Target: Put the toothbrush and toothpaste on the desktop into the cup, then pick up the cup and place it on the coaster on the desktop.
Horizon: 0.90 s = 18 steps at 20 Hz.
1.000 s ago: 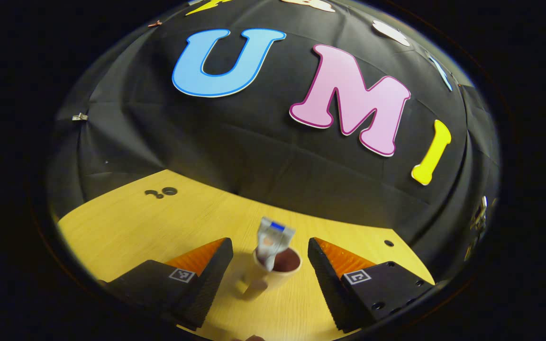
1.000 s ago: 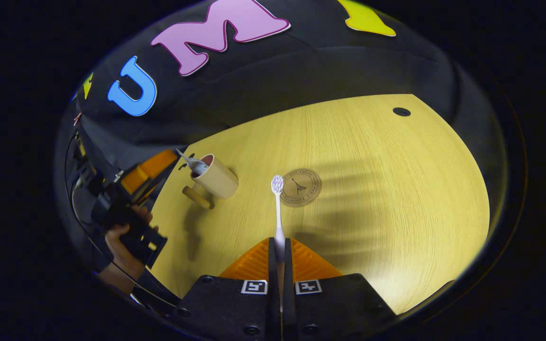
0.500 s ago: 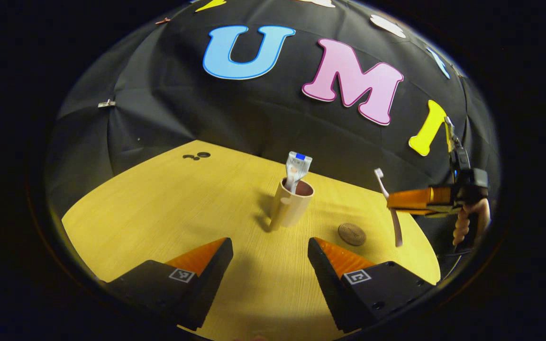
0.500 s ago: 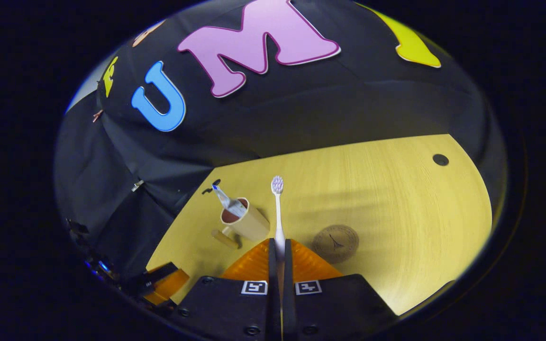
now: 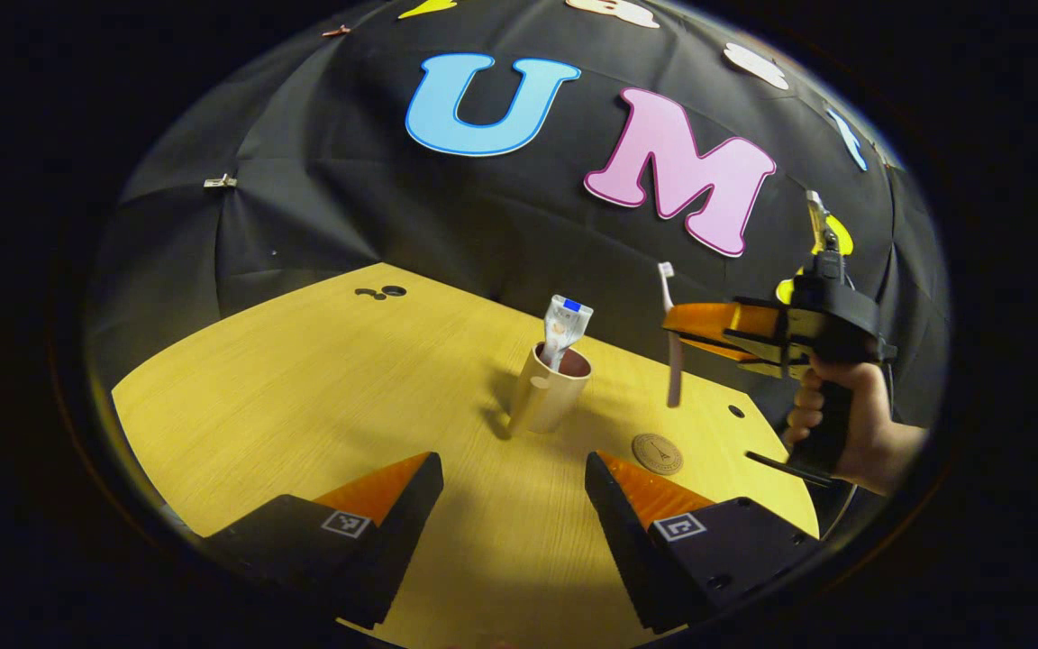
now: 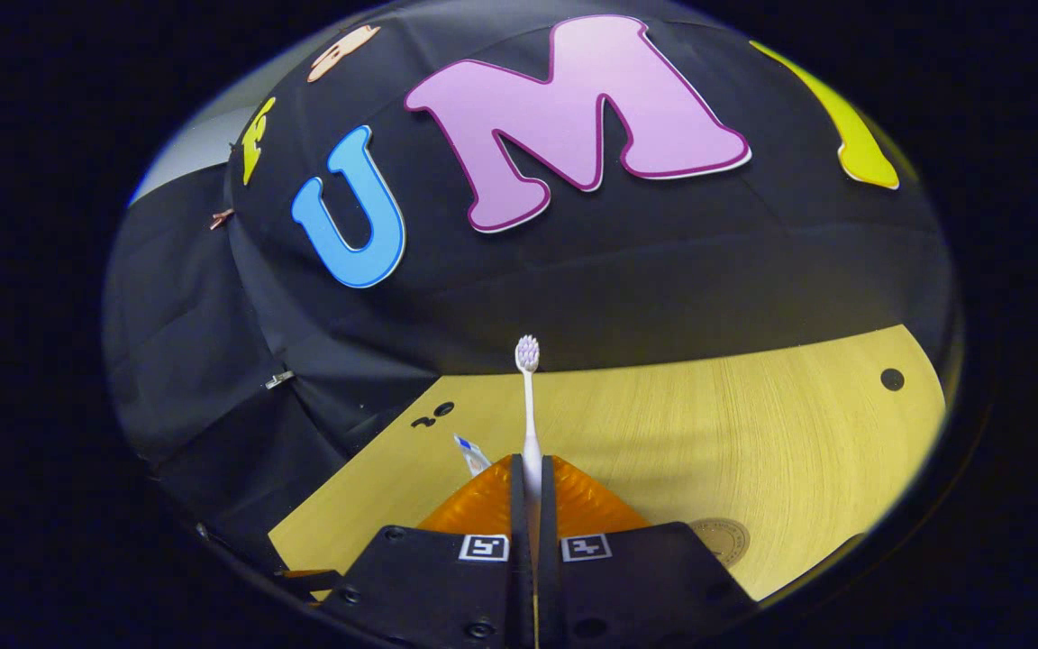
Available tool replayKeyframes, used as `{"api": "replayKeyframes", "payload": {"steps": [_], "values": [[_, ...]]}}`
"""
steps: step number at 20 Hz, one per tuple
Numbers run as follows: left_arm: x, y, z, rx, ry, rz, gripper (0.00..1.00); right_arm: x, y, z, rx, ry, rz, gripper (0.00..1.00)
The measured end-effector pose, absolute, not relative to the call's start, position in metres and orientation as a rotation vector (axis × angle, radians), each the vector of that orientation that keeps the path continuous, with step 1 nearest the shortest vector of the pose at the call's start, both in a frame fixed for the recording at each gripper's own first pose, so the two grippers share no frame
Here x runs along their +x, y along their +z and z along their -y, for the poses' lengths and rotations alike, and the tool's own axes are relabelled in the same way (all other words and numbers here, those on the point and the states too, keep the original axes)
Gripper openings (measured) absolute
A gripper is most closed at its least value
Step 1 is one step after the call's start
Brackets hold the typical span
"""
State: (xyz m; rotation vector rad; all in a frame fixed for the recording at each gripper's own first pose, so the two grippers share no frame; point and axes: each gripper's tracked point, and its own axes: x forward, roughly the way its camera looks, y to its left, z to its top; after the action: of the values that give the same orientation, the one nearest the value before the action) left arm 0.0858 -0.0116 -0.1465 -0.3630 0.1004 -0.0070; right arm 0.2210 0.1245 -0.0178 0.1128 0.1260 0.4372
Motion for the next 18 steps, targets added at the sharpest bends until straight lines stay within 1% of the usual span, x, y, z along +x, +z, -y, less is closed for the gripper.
{"api": "replayKeyframes", "payload": {"steps": [5, 9, 18], "values": [[0.068, -0.169, 0.009, -0.343, 0.013, -0.149, 0.98, 0.25, -0.013, -0.147, 0.143, 0.448, -0.076, 0.06], [0.061, -0.179, 0.004, -0.325, 0.023, -0.167, 0.98, 0.263, -0.015, -0.163, 0.152, 0.469, -0.041, 0.06], [0.066, -0.183, -0.017, -0.352, 0.068, -0.146, 0.98, 0.291, -0.031, -0.175, 0.171, 0.445, -0.017, 0.06]]}}
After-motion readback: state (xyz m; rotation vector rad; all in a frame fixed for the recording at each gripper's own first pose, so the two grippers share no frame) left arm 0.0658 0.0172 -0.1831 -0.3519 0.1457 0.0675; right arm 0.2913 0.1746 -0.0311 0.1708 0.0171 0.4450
